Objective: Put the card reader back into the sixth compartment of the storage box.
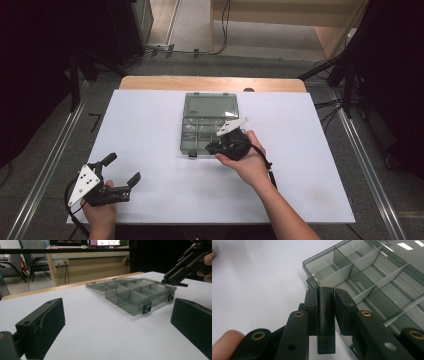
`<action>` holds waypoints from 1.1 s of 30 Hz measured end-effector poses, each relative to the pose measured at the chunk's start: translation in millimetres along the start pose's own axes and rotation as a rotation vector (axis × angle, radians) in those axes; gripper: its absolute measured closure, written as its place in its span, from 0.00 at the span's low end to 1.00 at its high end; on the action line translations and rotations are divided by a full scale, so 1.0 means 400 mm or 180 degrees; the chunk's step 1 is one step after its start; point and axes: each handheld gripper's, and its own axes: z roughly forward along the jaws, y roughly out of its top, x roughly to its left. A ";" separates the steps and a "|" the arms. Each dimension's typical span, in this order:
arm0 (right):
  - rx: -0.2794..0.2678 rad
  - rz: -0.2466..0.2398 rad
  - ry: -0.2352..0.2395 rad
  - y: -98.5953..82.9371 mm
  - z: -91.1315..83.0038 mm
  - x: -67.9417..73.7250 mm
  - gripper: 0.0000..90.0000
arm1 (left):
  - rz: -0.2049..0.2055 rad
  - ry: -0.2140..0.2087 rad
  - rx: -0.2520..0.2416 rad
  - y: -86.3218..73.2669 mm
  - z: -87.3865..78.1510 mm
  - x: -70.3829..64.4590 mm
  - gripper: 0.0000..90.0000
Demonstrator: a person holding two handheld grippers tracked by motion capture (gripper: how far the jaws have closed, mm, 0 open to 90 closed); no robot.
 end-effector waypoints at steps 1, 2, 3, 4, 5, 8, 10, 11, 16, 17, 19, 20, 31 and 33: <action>0.0013 0.0009 0.0002 0.004 0.002 0.000 0.79 | 0.0001 -0.0002 0.0000 0.000 0.000 0.000 0.00; 0.0013 0.0009 0.0002 0.004 0.002 0.000 0.79 | 0.0002 -0.0002 0.0000 0.000 0.000 0.000 0.00; 0.0004 0.0002 0.0006 0.005 0.004 -0.001 0.79 | 0.0001 -0.0003 0.0001 0.000 0.000 0.000 0.00; 0.0004 0.0011 0.0003 0.008 0.004 -0.001 0.79 | -0.0002 0.0000 0.0001 0.000 0.000 0.000 0.00; -0.0002 0.0005 0.0005 0.010 0.005 -0.003 0.79 | -0.0002 0.0001 0.0001 0.000 0.000 0.000 0.00; -0.0016 0.0026 -0.0002 0.017 0.006 -0.006 0.79 | -0.0005 -0.0001 -0.0004 0.000 -0.001 0.000 0.00; -0.0013 0.0048 -0.0004 0.022 0.007 -0.008 0.79 | -0.0009 -0.0003 -0.0004 0.000 -0.001 0.000 0.00; -0.0014 0.0046 -0.0003 0.024 0.008 -0.009 0.79 | -0.0007 -0.0004 -0.0005 0.000 -0.001 0.000 0.00; -0.0006 0.0055 -0.0021 0.037 0.014 -0.013 0.79 | -0.0010 -0.0005 -0.0008 0.000 -0.001 0.000 0.00; -0.0007 0.0042 -0.0023 0.040 0.015 -0.014 0.79 | -0.0011 -0.0005 -0.0006 0.000 -0.001 0.001 0.00; -0.0008 0.0047 -0.0026 0.046 0.018 -0.012 0.79 | -0.0011 -0.0006 -0.0005 0.000 -0.001 0.001 0.00; -0.0010 0.0036 -0.0027 0.050 0.020 -0.013 0.79 | -0.0011 -0.0006 -0.0004 0.000 -0.001 0.001 0.00; 0.0025 0.0035 -0.0063 0.083 0.045 -0.015 0.79 | -0.0013 -0.0012 -0.0005 0.000 0.000 0.001 0.00; 0.0040 0.0037 -0.0075 0.089 0.050 -0.016 0.79 | -0.0013 -0.0013 -0.0005 0.000 -0.001 0.001 0.00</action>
